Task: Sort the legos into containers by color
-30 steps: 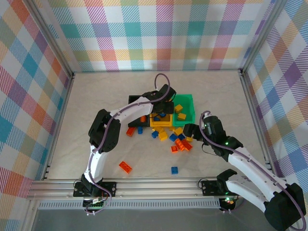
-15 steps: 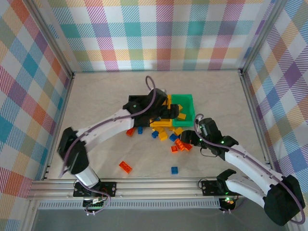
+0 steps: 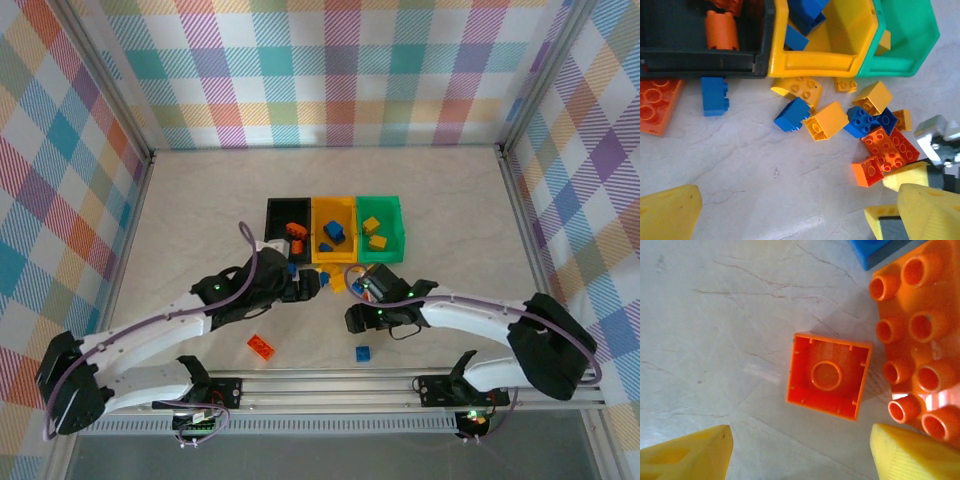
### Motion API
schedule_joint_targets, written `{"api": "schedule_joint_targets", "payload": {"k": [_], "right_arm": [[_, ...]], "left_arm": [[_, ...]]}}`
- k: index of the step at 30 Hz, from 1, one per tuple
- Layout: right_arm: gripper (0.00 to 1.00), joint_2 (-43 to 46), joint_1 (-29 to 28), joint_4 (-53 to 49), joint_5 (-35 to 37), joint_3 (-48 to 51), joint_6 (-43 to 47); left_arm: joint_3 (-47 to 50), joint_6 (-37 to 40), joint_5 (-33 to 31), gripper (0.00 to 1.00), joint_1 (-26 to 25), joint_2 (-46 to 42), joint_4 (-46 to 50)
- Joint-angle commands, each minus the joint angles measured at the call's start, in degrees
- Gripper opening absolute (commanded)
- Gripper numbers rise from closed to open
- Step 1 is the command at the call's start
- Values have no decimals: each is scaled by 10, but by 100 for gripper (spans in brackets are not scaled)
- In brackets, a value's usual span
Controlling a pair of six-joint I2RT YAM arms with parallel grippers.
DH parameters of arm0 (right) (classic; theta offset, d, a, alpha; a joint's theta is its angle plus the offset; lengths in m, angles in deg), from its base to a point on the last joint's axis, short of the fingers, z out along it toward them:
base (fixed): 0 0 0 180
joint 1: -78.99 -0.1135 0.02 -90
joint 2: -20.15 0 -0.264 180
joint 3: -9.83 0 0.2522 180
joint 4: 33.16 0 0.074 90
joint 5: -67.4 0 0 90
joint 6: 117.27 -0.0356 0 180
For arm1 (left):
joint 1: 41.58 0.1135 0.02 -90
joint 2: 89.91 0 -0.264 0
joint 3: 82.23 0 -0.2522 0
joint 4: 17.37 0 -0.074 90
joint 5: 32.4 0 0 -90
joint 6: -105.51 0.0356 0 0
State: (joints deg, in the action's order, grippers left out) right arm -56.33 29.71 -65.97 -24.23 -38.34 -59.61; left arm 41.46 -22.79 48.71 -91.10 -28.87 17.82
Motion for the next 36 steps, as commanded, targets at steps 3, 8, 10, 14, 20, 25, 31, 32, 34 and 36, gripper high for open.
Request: {"api": "schedule_joint_targets", "payload": {"k": [3, 8, 10, 14, 20, 25, 31, 32, 34, 36], "right_arm": [[74, -41, -15, -23, 90, -56, -1], [70, -100, -30, -44, 127, -100, 10], [68, -125, -38, -53, 138, -116, 10], [59, -161, -49, -65, 151, -131, 7], [41, -144, -60, -48, 144, -120, 10], [33, -76, -62, -19, 101, -104, 27], [29, -25, -59, -3, 36, -172, 66], [28, -41, -55, -5, 23, -203, 73], [28, -84, -43, 3, 2, -260, 83], [28, -138, -36, 2, -3, -321, 97]], "left_arm": [[35, -24, -32, 100, 1, -54, 4], [38, -21, -39, 100, 5, -67, 13], [39, -20, -39, 100, 7, -70, 16], [43, -21, -43, 100, 10, -81, 18], [42, -19, -53, 100, 13, -95, 32], [41, -19, -80, 100, 13, -109, 52], [45, -29, -116, 100, 13, -131, 88], [48, -34, -118, 100, 13, -138, 89], [51, -42, -120, 100, 13, -148, 93], [54, -46, -125, 100, 13, -155, 99]]}}
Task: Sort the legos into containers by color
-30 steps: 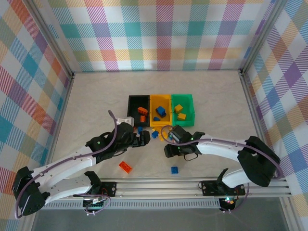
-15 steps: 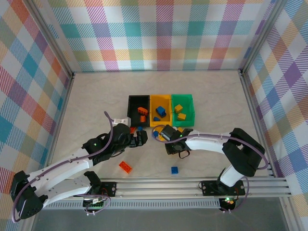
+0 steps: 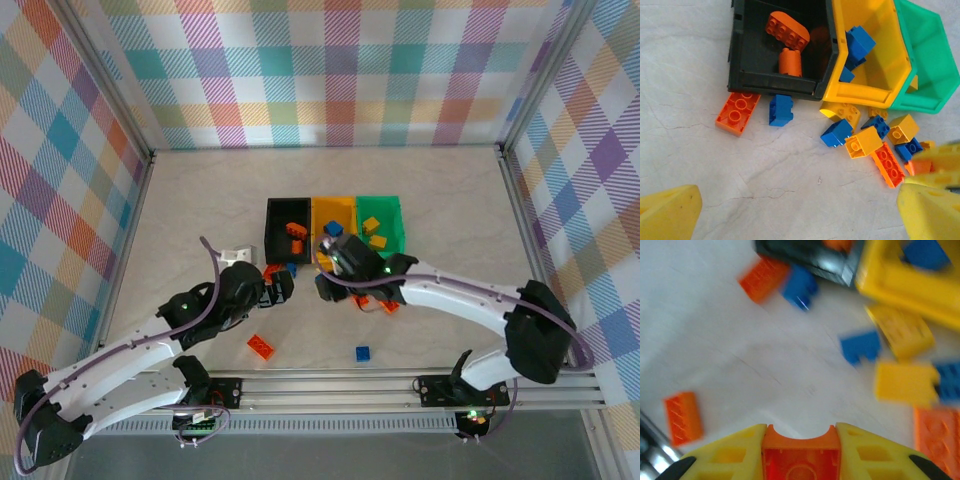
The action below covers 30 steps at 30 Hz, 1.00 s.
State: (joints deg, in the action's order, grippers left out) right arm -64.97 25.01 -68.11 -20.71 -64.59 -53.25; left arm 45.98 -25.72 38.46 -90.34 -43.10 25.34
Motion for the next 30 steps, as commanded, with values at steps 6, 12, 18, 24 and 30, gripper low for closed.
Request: {"api": "schedule_joint_targets", "payload": {"k": [6, 12, 18, 24, 30], "right_arm": [[29, -233, 43, -27, -48, -283, 49], [32, -364, 65, -97, -6, -447, 41], [61, -411, 78, -99, 0, -511, 34], [73, -359, 77, -64, -8, -490, 37], [74, -216, 76, 3, -7, -319, 25]], "left_arm": [[6, -27, -37, 100, 5, -36, 59], [6, -29, -41, 100, 6, -60, 77], [2, -23, -41, 100, 7, -70, 89], [-4, -15, -37, 100, 8, -67, 86], [-13, 4, -8, 100, 9, -29, 76]]}}
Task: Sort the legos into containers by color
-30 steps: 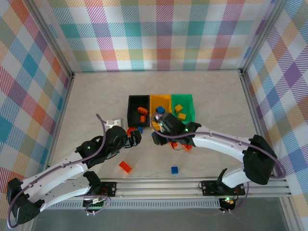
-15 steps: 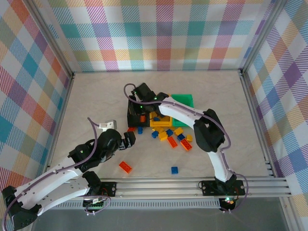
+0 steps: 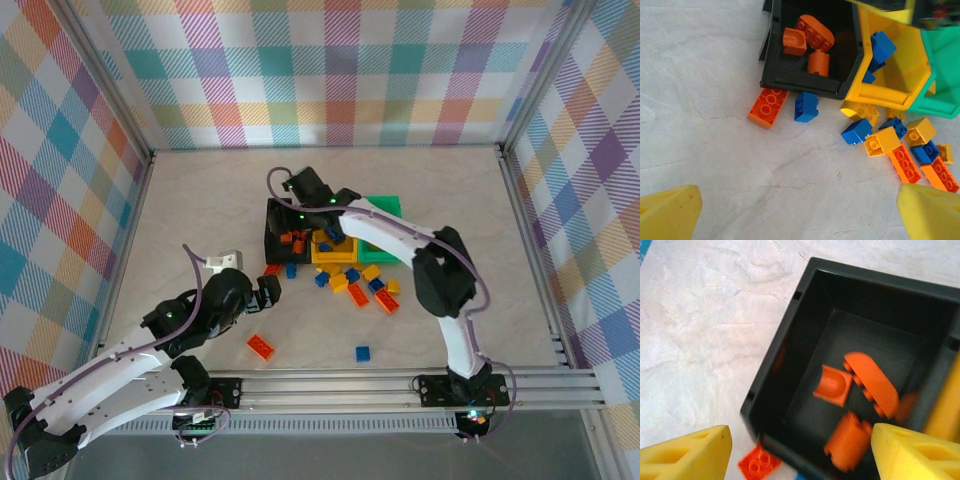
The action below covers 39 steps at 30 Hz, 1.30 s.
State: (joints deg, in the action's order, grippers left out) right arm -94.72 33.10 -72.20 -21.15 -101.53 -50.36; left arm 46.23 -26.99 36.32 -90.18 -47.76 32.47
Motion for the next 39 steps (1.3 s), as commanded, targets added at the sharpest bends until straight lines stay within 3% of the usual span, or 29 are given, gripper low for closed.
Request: {"api": "schedule_joint_targets", "payload": {"k": [1, 5, 10, 14, 25, 28, 32, 39], "right_arm": [[75, 110, -7, 50, -1, 88, -8], [75, 209, -15, 72, 14, 229, -19], [75, 322, -16, 124, 15, 396, -56], [75, 380, -16, 148, 19, 479, -75], [76, 447, -12, 147, 48, 531, -66], [76, 455, -9, 146, 49, 537, -67], [76, 465, -7, 145, 54, 548, -68], [77, 481, -1, 143, 58, 562, -71]], "left_arm": [[-20, 15, 14, 100, 7, 28, 14], [-28, -13, 32, 100, 8, 73, 71], [26, -64, 114, 100, 8, 100, 99], [99, -118, 178, 92, -8, 92, 76], [147, -166, 207, 87, -59, 168, -19], [131, -166, 215, 79, -62, 201, -64], [90, -149, 222, 59, -72, 254, -70], [77, -152, 238, 44, -99, 310, -98]]}}
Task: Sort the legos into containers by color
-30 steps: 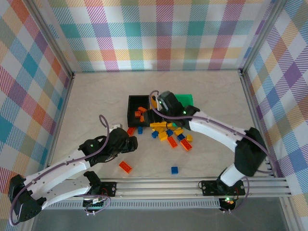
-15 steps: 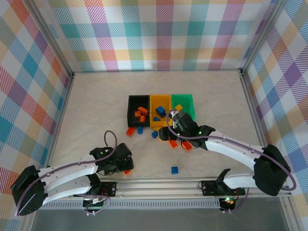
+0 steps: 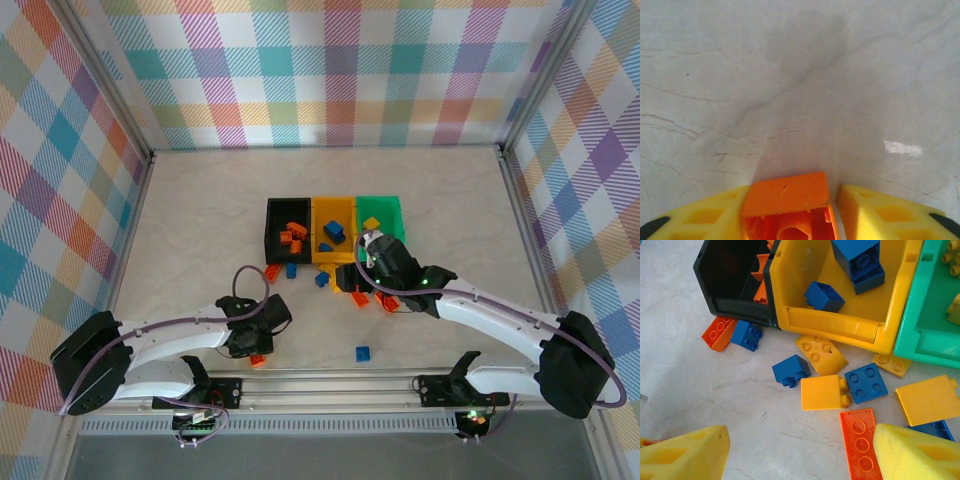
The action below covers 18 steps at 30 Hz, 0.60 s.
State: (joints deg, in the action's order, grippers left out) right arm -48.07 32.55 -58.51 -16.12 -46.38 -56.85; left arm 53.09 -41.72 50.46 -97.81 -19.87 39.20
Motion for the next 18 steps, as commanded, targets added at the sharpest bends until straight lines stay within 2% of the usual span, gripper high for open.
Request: {"api": "schedule_joint_targets", "payload": {"k": [1, 5, 9, 13, 16, 18], "right_arm": [[76, 16, 6, 6, 8, 11, -7], [76, 19, 8, 4, 10, 9, -7], [77, 27, 10, 1, 15, 10, -8], [77, 38, 14, 0, 19, 14, -10], [77, 44, 17, -2, 21, 18, -13], [77, 45, 21, -5, 22, 21, -16]], "left_arm": [[8, -5, 97, 41, -24, 33, -167], [-4, -5, 87, 31, -24, 17, -157], [-57, 26, 57, 30, -10, -2, -120], [-135, 95, 29, 28, 69, 6, -108], [-201, 145, 2, 27, 131, 42, -118], [-257, 174, -35, 27, 153, 81, -121]]}}
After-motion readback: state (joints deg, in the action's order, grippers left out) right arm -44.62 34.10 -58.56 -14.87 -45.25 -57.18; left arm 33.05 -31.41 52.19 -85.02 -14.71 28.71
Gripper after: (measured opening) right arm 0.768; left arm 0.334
